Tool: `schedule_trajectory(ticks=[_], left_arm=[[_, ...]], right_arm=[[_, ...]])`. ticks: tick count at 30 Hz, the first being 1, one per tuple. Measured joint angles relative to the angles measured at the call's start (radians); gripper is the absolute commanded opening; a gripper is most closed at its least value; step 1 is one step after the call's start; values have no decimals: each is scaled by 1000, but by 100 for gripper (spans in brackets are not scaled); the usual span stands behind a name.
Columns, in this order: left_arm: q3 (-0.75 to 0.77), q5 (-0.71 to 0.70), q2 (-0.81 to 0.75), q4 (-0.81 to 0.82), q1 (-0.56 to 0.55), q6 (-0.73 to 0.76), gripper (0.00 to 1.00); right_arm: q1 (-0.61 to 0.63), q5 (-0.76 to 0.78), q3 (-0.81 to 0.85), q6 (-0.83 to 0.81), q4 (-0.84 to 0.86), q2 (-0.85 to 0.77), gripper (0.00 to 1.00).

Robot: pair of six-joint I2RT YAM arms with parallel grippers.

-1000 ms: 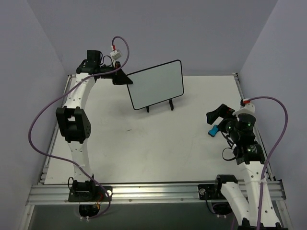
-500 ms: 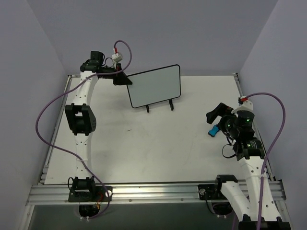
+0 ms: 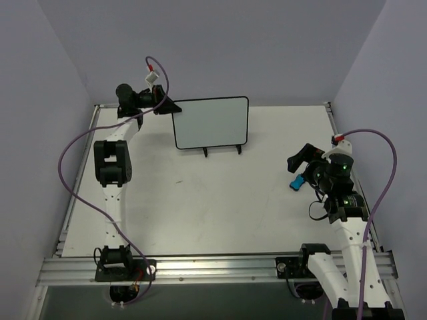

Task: Erase the whiteboard

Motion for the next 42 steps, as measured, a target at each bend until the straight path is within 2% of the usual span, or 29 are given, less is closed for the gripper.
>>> schedule_trajectory(ticks=[7,15,18,24,42], left_arm=[[-18,44,0,150,5,-86,2],[-24,47,-1,205,3,-117,2],[-62,27,-23,175,-1,-76,2],[-113,-18,-93,-29,-24,134,2],[-82,-64,-85,-59,-45,174,2]], right_arm=[[0,4,0,-3,0,2,95],[1,4,0,-10,5,10,95],[0,1,0,-11,6,11,95],[0,-7,0,-11,12,22,95],[1,-19,0,-11,21,24,95]])
